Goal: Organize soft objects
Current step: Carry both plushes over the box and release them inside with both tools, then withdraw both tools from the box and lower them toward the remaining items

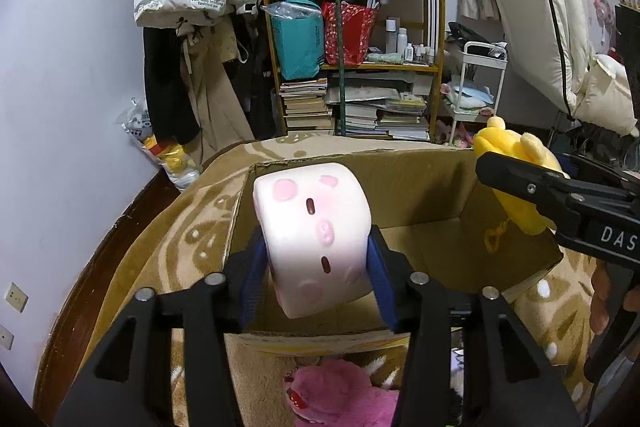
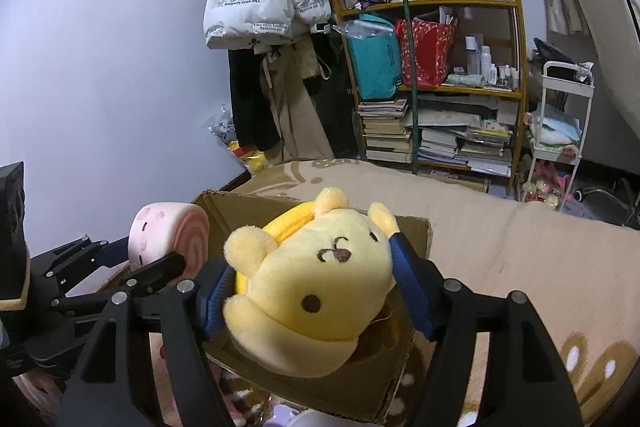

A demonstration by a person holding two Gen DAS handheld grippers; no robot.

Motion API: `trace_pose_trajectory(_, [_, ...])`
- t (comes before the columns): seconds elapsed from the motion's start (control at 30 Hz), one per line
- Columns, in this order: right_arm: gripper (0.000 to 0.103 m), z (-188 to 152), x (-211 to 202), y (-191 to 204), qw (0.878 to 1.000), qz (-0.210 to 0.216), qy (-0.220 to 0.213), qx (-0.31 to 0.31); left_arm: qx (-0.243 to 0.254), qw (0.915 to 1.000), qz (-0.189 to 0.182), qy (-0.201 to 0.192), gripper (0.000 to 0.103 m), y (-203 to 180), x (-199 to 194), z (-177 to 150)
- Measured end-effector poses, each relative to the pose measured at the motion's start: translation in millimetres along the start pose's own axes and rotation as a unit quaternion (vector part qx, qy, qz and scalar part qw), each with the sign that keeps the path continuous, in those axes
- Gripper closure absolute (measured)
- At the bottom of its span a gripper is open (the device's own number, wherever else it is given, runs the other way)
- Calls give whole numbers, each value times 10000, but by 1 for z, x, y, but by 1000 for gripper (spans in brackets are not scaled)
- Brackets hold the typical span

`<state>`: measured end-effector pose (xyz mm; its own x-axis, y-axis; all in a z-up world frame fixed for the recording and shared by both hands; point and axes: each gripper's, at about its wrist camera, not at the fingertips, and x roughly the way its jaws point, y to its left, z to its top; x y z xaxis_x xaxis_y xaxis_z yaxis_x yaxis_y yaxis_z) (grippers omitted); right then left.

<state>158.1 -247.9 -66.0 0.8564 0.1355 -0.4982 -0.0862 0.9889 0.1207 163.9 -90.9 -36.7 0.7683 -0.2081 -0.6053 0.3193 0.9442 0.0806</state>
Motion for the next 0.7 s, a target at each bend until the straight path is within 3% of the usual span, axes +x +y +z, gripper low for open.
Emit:
trace_pose_trajectory(0.27, [21, 0, -3, 1, 10000, 17, 14, 21, 20, 9999, 123, -11, 46, 2, -8, -2])
trace_pose_trajectory(0.33, [19, -1, -5, 3, 10000, -5, 4, -10, 26, 9999, 153, -34, 36, 4, -10, -3])
trace_pose_trajectory(0.47, [14, -1, -10, 5, 10000, -75, -27, -19, 46, 9998, 199, -67, 34, 6, -16, -3])
trace_pose_trajectory(0.6, [5, -3, -20, 4, 9998, -141, -54, 122, -4, 9997, 228, -30, 22, 9, -22, -6])
trace_pose_trajectory(0.7, [1, -2, -29, 2, 9996, -215, -62, 187, 1, 9997, 242, -27, 18, 11, -28, -9])
